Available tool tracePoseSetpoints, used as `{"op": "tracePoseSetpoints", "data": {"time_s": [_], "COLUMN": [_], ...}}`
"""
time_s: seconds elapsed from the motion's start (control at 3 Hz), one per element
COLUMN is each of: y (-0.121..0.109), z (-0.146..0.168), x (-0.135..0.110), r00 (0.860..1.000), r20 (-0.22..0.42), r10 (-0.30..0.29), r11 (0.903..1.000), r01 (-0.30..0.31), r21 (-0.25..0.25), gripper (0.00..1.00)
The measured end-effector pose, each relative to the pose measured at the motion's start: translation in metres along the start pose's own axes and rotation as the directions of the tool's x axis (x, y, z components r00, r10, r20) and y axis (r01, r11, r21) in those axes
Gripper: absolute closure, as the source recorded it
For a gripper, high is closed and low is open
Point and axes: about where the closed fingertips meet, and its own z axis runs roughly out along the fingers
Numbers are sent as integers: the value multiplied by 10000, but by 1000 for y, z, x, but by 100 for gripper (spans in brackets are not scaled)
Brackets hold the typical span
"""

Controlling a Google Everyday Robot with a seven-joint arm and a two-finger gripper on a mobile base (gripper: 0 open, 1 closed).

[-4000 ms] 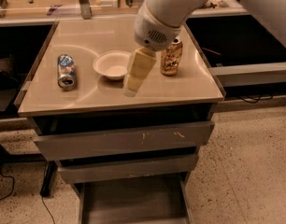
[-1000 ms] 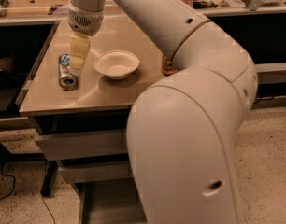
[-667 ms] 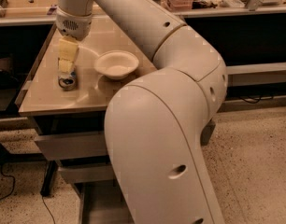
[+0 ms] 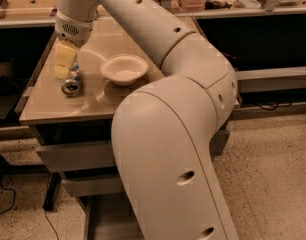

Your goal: Place redbull can into bottom drawer

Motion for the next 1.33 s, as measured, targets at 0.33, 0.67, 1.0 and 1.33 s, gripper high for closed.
{"op": "tracePoseSetpoints", "data": {"time_s": [0.33,0.67,1.0,1.33], "y": [2,13,12,6], "z": [1,14,19,17], "x": [-3,1,16,19], "r00": [9997,9990,9928,9859], "r20": [237,34,-322,-506], "r10": [42,456,1154,1593], "r11": [9999,9990,9933,9870], "r01": [-45,-456,-1151,-1578], "r21": [121,-38,101,316], "gripper": [0,0,0,0]}}
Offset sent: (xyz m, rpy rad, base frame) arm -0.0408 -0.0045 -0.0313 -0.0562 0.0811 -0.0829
